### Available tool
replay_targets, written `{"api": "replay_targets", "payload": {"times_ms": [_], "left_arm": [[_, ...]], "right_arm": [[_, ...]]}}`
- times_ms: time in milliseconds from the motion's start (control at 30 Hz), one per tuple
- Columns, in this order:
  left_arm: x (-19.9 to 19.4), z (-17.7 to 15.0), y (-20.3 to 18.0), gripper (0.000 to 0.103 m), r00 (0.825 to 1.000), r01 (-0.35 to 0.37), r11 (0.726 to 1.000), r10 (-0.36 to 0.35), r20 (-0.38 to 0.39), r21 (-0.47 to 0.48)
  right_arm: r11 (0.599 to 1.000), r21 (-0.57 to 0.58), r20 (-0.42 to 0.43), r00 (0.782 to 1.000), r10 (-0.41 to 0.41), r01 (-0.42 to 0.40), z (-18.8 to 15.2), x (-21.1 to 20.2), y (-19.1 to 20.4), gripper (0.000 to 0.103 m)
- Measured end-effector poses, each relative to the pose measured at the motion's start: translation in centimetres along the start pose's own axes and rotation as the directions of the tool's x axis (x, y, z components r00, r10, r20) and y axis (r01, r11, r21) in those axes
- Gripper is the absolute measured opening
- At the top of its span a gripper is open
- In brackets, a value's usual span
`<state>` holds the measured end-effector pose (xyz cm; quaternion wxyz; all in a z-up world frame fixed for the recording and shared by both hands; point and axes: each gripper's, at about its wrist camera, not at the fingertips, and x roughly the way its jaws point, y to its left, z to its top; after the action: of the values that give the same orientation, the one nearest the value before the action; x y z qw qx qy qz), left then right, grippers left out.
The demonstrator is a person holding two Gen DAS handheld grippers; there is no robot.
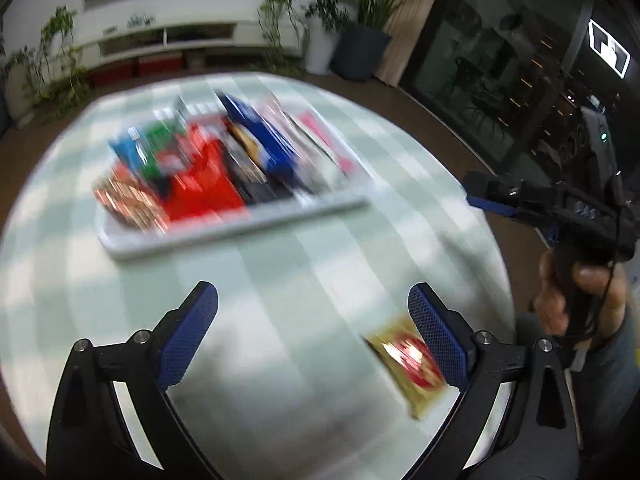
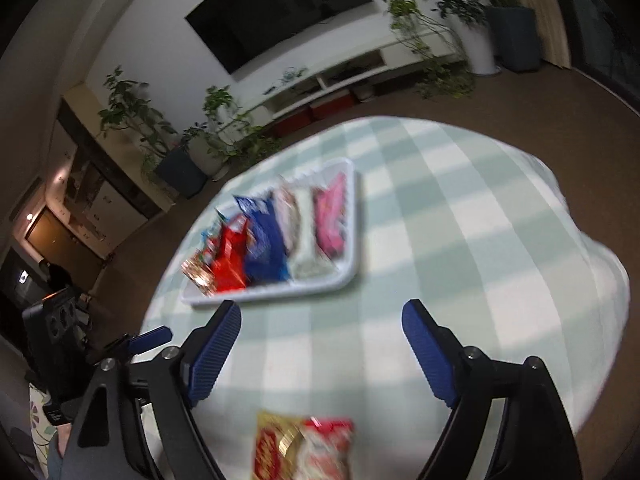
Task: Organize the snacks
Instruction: 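Move both grippers back toward the gold packet and red-white packet, then grasp the gold packet with the left gripper while the right gripper grasps the red-white fruit packet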
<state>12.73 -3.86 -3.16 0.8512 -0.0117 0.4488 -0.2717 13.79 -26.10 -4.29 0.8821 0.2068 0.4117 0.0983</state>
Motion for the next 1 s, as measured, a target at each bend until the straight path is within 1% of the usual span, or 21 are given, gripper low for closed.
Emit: {"api": "replay_targets", "payload": {"times_ms": [67, 100, 167, 267, 400, 467, 500, 533, 567, 600, 633, 700, 800, 900, 933, 967, 1000], "left_arm": [[0.5, -1.7, -2.0, 0.097, 1.000, -0.005, 1.000, 0.005, -0.030, -0.010], [0.8, -2.4, -3.0, 0.097, 0.999, -0.005, 1.000, 0.004, -0.042, -0.015], [1.5, -3.5, -4.6, 0.097, 0.998, -0.013, 1.000, 0.011, -0.060, -0.028], [2.7, -4.3, -6.5, 0.097, 0.993, -0.070, 0.997, 0.066, -0.099, -0.033], [3.6, -5.1, -8.5, 0.097, 0.984, -0.145, 0.989, 0.144, -0.106, -0.001], [4.5, -5.3, -8.6, 0.096, 0.976, -0.184, 0.983, 0.183, -0.118, 0.005], [4.7, -5.5, -8.5, 0.093, 0.974, -0.191, 0.982, 0.189, -0.125, -0.002], [5.0, -5.4, -8.1, 0.083, 0.973, -0.192, 0.981, 0.190, -0.129, -0.003], [5.3, -5.4, -8.0, 0.076, 0.970, -0.198, 0.980, 0.196, -0.141, 0.001], [5.5, -5.6, -7.9, 0.065, 0.968, -0.201, 0.980, 0.199, -0.150, 0.003], [5.7, -5.7, -7.9, 0.061, 0.965, -0.213, 0.977, 0.212, -0.154, 0.009], [5.8, -5.8, -8.2, 0.056, 0.960, -0.235, 0.971, 0.237, -0.148, 0.030], [6.1, -5.6, -8.1, 0.055, 0.960, -0.235, 0.971, 0.238, -0.144, 0.037], [6.7, -5.2, -8.1, 0.055, 0.957, -0.246, 0.967, 0.254, -0.143, 0.073], [6.9, -5.1, -8.3, 0.051, 0.955, -0.252, 0.963, 0.263, -0.139, 0.091], [6.9, -5.1, -8.4, 0.048, 0.957, -0.246, 0.964, 0.259, -0.134, 0.103], [6.8, -5.2, -8.5, 0.038, 0.958, -0.242, 0.964, 0.256, -0.132, 0.112]], "right_arm": [[0.998, 0.041, -0.004, 0.999, -0.045, 0.045, -2.1, -1.0, -1.4, 0.085], [0.997, 0.064, -0.006, 0.999, -0.052, 0.052, -2.9, -1.3, -1.9, 0.085], [0.993, 0.106, -0.014, 0.999, -0.042, 0.043, -4.5, -1.9, -2.8, 0.085], [0.990, 0.135, -0.002, 0.999, -0.040, 0.039, -6.3, -2.4, -3.0, 0.085], [0.990, 0.137, 0.005, 0.999, -0.035, 0.034, -7.5, -2.4, -2.9, 0.085], [0.992, 0.123, 0.013, 1.000, -0.026, 0.024, -7.8, -2.5, -2.6, 0.085], [0.993, 0.116, 0.019, 0.999, -0.027, 0.025, -7.8, -2.6, -2.4, 0.085], [0.994, 0.111, 0.024, 0.999, -0.028, 0.025, -7.9, -2.6, -2.3, 0.085], [0.993, 0.113, 0.026, 0.999, -0.024, 0.021, -8.0, -2.6, -2.4, 0.085], [0.993, 0.118, 0.025, 0.999, -0.022, 0.019, -8.0, -2.6, -2.6, 0.085], [0.992, 0.128, 0.022, 1.000, -0.020, 0.017, -8.1, -2.5, -2.9, 0.085], [0.990, 0.137, 0.027, 0.999, -0.021, 0.017, -8.1, -2.5, -3.1, 0.085], [0.991, 0.131, 0.031, 0.999, -0.019, 0.015, -8.2, -2.5, -3.0, 0.085], [0.994, 0.110, 0.022, 0.999, -0.028, 0.025, -8.3, -2.2, -2.7, 0.085], [0.994, 0.101, 0.023, 0.999, -0.031, 0.028, -8.3, -2.2, -2.5, 0.085], [0.995, 0.094, 0.022, 0.999, -0.034, 0.032, -8.4, -2.2, -2.4, 0.085], [0.995, 0.090, 0.020, 0.999, -0.038, 0.036, -8.4, -2.2, -2.4, 0.085]]}}
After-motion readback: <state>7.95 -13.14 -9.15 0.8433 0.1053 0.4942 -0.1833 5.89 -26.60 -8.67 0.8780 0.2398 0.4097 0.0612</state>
